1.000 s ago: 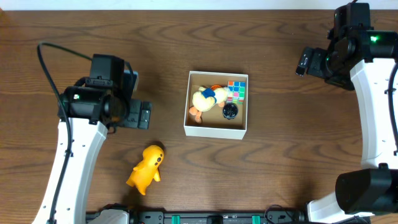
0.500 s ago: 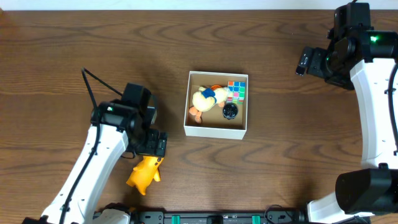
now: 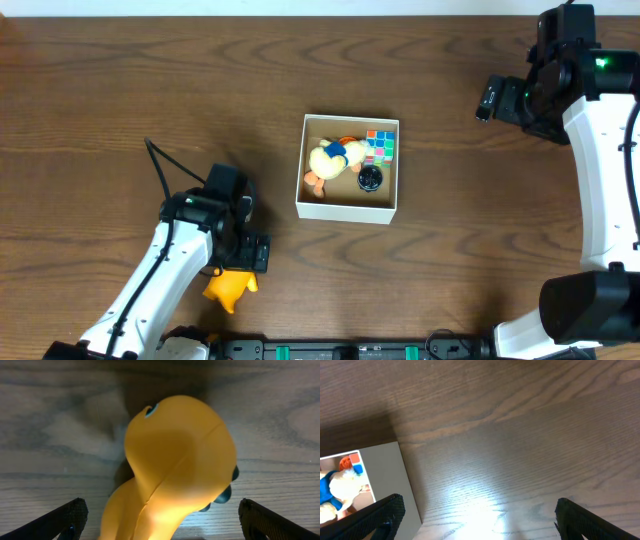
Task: Pack container
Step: 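Lower the left gripper onto the orange plush figure and grasp it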
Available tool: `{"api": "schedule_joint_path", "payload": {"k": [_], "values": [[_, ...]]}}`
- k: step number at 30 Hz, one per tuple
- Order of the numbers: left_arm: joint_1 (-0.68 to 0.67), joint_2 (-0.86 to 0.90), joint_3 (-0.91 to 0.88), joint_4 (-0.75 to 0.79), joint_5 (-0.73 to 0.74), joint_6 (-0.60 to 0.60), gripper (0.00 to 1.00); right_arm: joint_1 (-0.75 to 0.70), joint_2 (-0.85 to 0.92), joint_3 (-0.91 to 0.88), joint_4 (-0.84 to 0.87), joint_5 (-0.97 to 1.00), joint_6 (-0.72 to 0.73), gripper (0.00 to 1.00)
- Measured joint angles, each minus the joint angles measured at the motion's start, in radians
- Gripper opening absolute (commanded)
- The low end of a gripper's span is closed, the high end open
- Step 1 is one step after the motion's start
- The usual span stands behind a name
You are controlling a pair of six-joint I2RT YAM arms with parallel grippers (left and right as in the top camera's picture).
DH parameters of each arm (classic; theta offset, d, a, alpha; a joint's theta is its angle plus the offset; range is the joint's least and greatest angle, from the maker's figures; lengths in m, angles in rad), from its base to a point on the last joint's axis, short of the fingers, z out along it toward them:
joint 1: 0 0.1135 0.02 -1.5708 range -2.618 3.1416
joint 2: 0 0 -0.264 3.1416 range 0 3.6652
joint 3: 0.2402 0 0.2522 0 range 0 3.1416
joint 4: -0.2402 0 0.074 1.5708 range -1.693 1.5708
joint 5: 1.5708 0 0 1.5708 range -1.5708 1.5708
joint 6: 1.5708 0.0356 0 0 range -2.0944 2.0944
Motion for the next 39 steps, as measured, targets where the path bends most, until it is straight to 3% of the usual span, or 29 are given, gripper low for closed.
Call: {"api": "schedule_joint_path", "payload": {"k": [18,21,24,29,32,35,39], "values": [[0.000,0.084,-0.042,0.055,0.015,-0.053,1.00,0.000,0.000,0.000,-0.002,0.000,0.000,0.99],[0.000,0.085,-0.043,0.055,0.015,-0.059,0.89,0.000,0.000,0.000,-0.003,0.000,0.000,0.99],[0.000,0.085,-0.044,0.056,0.016,-0.063,0.68,0.000,0.000,0.000,-0.006,0.000,0.000,0.99],[0.000,0.085,-0.044,0.057,0.018,-0.060,0.60,0.000,0.000,0.000,-0.010,0.000,0.000,0.99],[0.000,0.085,-0.044,0.057,0.018,-0.065,0.38,0.000,0.000,0.000,-0.010,0.000,0.000,0.99],[0.000,0.085,-0.044,0.056,0.018,-0.061,0.24,0.000,0.000,0.000,-0.010,0.000,0.000,0.99],[0.000,0.085,-0.044,0.056,0.018,-0.061,0.15,0.000,0.000,0.000,-0.010,0.000,0.000,0.99]]}}
